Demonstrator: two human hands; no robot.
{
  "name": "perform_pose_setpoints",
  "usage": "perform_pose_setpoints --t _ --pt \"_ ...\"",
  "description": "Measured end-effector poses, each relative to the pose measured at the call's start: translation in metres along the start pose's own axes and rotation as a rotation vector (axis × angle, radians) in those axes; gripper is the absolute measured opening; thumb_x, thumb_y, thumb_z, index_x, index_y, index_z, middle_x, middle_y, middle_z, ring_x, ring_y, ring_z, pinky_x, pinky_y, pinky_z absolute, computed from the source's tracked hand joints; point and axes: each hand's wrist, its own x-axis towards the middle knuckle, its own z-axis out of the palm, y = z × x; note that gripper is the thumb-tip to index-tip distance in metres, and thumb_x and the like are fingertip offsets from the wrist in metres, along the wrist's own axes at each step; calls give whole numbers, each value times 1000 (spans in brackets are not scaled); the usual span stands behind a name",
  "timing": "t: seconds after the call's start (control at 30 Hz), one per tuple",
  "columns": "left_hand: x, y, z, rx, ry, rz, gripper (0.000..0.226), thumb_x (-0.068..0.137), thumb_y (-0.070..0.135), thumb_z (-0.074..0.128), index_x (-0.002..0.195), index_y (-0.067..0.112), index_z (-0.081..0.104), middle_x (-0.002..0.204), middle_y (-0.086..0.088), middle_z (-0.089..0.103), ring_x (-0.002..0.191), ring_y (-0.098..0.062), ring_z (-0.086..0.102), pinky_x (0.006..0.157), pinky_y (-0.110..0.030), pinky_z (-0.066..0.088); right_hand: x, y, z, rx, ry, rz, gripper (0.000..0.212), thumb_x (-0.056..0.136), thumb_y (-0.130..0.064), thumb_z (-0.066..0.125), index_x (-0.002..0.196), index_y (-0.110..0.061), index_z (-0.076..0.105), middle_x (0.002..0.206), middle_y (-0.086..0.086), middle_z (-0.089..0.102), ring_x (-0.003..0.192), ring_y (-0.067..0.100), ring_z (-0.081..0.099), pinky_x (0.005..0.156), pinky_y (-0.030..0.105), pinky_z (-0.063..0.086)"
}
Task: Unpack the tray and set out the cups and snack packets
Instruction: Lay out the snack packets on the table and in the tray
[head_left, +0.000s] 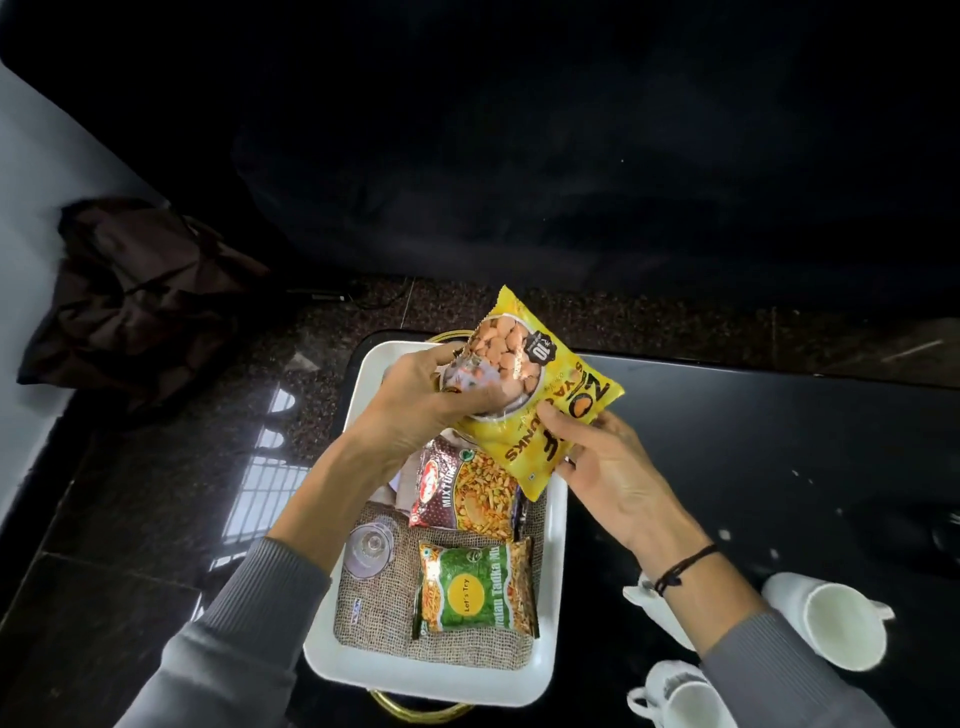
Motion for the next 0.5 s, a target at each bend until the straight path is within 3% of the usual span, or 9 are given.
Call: perform_pose_setpoints --t 0.1,0.17,0.3,0.4,0.5 --pt "0 -1 11 -22 -5 -20 30 78 14 86 103 6 72 90 -3 81 78 -16 77 65 -22 59 -6 -4 -11 30 -18 7 35 65 -21 88 99 -17 80 102 3 80 89 16 76 79 32 63" --pt "1 -2 18 -3 -50 -60 25 80 13 84 100 11 70 84 3 80 72 -9 75 62 -17 56 -10 -11 -17 -9 -12 -15 42 69 -23 87 109 -15 79 110 6 79 96 20 76 83 33 63" --pt "2 3 35 37 -83 -118 40 66 40 86 99 23 70 93 5 81 81 -7 75 62 -14 52 -14 -33 -33 -153 2 -71 45 71 -20 88 114 -14 77 116 11 77 104 26 75 86 39 63" --pt "4 1 54 -47 23 -120 37 64 43 87 90 22 72 90 3 81 79 -8 77 58 -16 54 -15 -48 -45 -196 24 -66 47 71 -30 90 114 -17 77 115 10 78 104 27 75 83 39 62" --pt "6 -9 81 -199 131 -156 25 73 37 88 85 20 74 84 2 81 76 -13 78 58 -24 59 -16 -55 -56 -78 65 -52 51 83 -41 79 125 -13 72 123 10 74 112 26 71 96 41 56"
